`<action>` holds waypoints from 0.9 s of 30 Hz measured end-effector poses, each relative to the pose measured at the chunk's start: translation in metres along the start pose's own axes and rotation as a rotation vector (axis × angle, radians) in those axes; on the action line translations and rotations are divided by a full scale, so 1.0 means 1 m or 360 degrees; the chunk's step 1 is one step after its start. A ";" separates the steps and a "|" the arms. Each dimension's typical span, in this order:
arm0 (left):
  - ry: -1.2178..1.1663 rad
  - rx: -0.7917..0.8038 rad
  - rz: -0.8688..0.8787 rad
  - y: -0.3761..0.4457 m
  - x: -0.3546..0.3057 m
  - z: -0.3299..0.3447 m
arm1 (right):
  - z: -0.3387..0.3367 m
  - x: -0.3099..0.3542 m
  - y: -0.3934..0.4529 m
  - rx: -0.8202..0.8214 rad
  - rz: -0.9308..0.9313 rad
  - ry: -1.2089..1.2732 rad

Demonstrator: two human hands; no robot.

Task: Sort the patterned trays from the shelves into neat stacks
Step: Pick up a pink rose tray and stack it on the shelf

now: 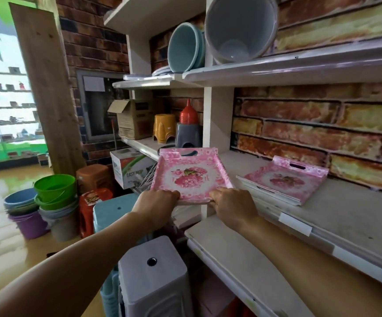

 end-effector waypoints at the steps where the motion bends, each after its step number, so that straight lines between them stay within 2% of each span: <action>1: -0.0004 0.0003 0.0010 0.014 0.001 0.005 | 0.005 -0.008 0.007 0.0000 0.0021 -0.0009; 12: -0.0120 -0.0048 0.0252 0.144 -0.032 0.039 | 0.039 -0.104 0.039 -0.0002 0.0237 -0.0084; 27: -0.0230 -0.0105 0.0854 0.271 -0.136 0.074 | 0.057 -0.208 0.007 0.0265 0.0839 -0.0497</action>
Point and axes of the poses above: each hand's wrist, its own y-axis towards the middle knuckle, its own z-axis out of the palm, x = y × z, the point moved 6 cm from there along y, towards the middle knuckle, and after that the axes turned 3 degrees about -z, right-handed, at the moved point
